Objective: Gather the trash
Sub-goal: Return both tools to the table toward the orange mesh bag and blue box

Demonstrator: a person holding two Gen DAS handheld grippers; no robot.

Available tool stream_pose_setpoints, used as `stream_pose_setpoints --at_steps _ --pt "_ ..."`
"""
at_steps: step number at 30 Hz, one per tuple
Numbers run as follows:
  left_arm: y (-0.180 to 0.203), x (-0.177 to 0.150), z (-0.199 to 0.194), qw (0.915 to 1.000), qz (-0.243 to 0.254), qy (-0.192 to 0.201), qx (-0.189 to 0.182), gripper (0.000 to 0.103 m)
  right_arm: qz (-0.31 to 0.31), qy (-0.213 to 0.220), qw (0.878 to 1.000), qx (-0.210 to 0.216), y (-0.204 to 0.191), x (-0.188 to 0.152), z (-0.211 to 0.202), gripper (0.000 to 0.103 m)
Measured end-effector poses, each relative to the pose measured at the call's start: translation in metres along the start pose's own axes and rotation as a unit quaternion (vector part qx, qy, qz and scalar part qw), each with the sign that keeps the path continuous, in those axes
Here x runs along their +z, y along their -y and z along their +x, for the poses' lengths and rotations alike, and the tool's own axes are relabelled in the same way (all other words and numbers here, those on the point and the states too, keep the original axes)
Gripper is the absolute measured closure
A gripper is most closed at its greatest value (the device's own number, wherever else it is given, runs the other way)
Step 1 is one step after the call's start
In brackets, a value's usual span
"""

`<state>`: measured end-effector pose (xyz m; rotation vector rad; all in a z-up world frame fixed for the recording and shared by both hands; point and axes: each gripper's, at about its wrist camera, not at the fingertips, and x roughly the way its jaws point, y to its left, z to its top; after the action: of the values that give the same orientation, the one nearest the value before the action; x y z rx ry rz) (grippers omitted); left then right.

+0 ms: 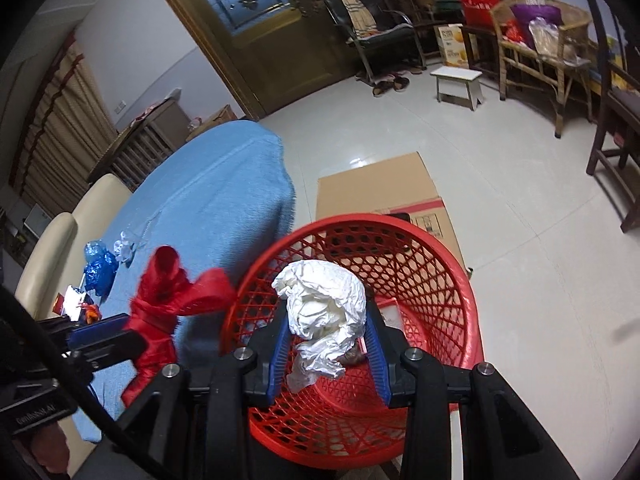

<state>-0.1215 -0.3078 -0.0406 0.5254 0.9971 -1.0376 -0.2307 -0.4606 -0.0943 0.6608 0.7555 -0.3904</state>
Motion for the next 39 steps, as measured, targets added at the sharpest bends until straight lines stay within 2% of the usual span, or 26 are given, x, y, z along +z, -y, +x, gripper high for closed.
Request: stream_pose_setpoints --at_steps 3,4,5,6,14,21,24,30,39 --pt "0.007 0.002 0.005 0.9999 0.011 -0.002 -0.005 0.073 0.014 -0.008 1.0 0.002 0.008 0.0 0.002 0.064" --pt "0.008 0.002 0.005 0.9999 0.013 -0.001 -0.004 0.072 0.018 -0.008 1.0 0.001 0.011 0.0 0.002 0.059" --pt "0.009 0.002 0.004 0.9999 0.015 0.001 -0.004 0.067 0.023 -0.007 1.0 0.002 0.014 0.001 0.002 0.045" --pt "0.01 0.002 0.003 0.9998 0.017 0.004 -0.003 0.062 0.031 -0.003 1.0 0.006 0.017 0.001 0.0 0.041" --pt "-0.002 -0.007 -0.017 0.9991 0.015 0.031 0.027 0.061 0.034 0.017 0.999 0.003 0.021 0.007 -0.01 0.041" --pt "-0.05 -0.034 -0.06 0.9934 -0.047 0.069 0.079 0.06 0.014 0.021 1.0 0.015 -0.005 0.013 -0.009 0.041" --pt "-0.082 -0.054 -0.081 0.9863 -0.089 0.087 0.108 0.06 -0.007 0.021 1.0 0.022 -0.025 0.015 -0.006 0.041" --pt "-0.154 -0.108 -0.116 0.9639 -0.189 0.106 0.155 0.059 -0.061 0.012 0.997 0.041 -0.08 0.015 0.006 0.041" --pt "-0.248 -0.198 -0.155 0.9137 -0.316 0.114 0.229 0.059 -0.145 -0.015 0.986 0.082 -0.175 0.008 0.031 0.041"
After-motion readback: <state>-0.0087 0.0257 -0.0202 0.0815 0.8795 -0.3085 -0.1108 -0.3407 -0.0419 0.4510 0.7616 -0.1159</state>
